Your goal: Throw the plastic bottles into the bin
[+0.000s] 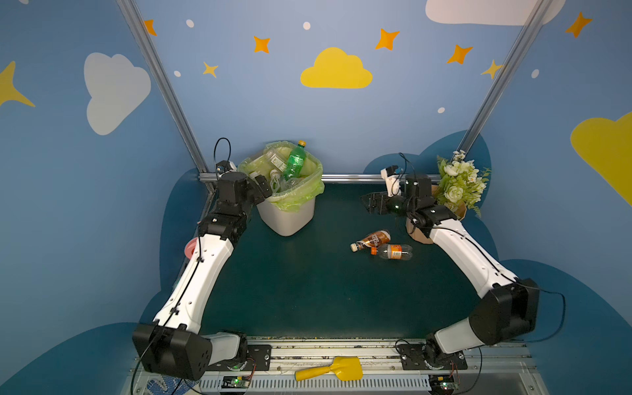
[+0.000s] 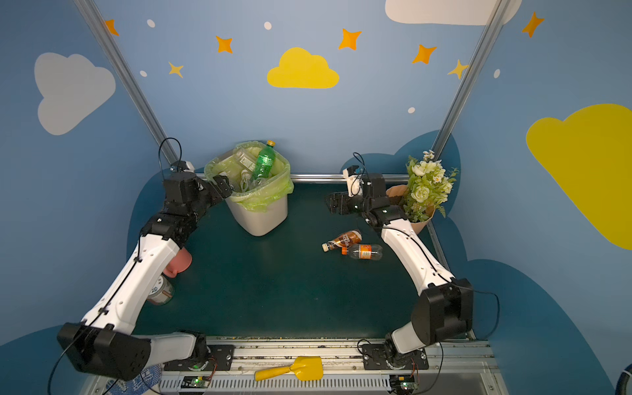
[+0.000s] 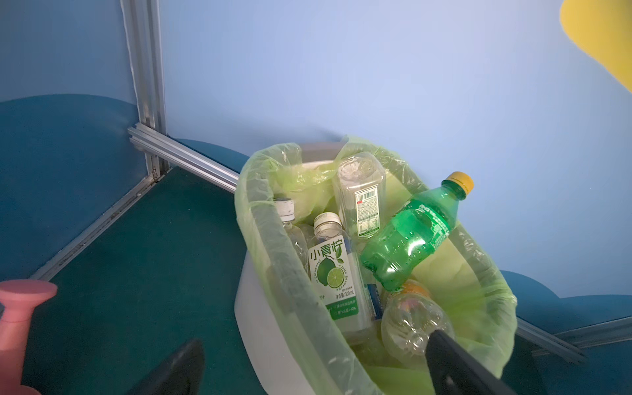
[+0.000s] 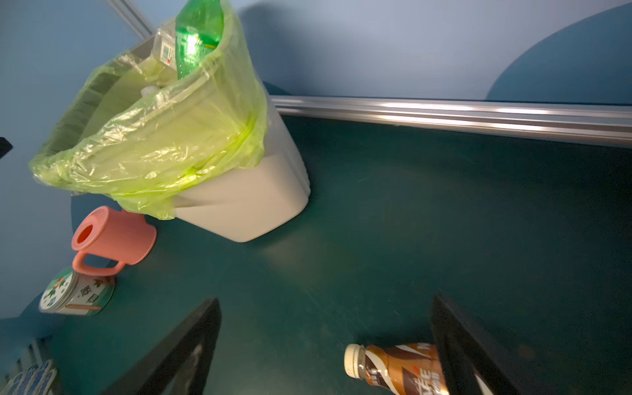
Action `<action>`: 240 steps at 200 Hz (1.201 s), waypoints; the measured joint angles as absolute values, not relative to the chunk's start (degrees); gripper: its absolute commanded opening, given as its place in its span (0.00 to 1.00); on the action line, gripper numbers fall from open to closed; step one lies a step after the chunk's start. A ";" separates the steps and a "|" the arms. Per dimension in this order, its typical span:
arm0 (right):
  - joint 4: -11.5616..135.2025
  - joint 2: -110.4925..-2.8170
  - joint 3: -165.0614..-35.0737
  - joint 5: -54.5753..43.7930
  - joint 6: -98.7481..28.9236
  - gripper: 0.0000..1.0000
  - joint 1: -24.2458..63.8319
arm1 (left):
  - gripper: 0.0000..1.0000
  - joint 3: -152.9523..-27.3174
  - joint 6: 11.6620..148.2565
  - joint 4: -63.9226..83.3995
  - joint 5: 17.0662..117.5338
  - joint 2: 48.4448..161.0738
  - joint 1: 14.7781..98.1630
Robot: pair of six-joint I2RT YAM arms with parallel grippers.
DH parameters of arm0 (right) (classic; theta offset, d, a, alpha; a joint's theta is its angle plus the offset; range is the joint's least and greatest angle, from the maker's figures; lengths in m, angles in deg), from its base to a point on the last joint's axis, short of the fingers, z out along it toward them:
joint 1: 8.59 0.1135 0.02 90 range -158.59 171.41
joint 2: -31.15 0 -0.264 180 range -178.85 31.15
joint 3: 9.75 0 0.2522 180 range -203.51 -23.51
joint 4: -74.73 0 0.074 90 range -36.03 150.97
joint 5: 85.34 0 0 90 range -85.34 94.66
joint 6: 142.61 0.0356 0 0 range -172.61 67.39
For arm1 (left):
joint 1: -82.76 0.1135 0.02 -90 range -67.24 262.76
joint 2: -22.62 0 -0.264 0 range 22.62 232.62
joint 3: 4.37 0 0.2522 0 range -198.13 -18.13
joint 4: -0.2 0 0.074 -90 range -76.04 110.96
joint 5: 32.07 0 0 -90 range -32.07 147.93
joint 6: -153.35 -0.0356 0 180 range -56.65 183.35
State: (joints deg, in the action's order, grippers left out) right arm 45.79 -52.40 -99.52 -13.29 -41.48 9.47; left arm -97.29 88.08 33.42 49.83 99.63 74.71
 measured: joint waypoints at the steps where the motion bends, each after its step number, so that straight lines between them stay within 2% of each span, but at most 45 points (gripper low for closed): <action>1: 45.81 -52.01 -99.26 -13.29 -41.48 0.93 9.30 | 0.98 -97.44 88.08 33.49 49.87 99.78 74.73; 38: 46.93 -43.46 -93.47 -12.11 -41.10 0.93 5.02 | 0.85 -103.93 89.00 37.29 52.54 107.56 76.15; 75: 46.82 -40.51 -89.01 -11.87 -40.80 0.93 1.15 | 0.73 -107.67 89.18 40.94 55.95 111.21 77.00; 97: 46.58 -39.55 -87.17 -11.87 -40.36 0.93 -1.13 | 0.73 -108.48 89.15 42.10 57.72 111.76 77.04; 128: 46.56 -38.79 -86.36 -12.38 -39.29 0.93 -3.70 | 0.81 -109.20 90.66 44.26 60.32 111.89 77.81; 145: 46.58 -38.44 -86.06 -12.66 -38.94 0.93 -4.64 | 0.80 -107.12 92.67 42.84 63.03 111.19 78.92; 195: 46.58 -38.24 -85.73 -13.71 -38.24 0.93 -6.17 | 0.71 -103.21 97.00 40.20 70.90 109.86 82.33; 240: 46.58 -38.22 -85.29 -14.15 -38.02 0.94 -6.70 | 0.54 -105.57 97.53 40.33 75.25 112.02 82.38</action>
State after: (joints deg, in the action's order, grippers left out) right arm 46.58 -38.22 -85.29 -14.15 -38.02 -6.70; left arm -105.57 97.53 40.33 75.25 112.02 82.38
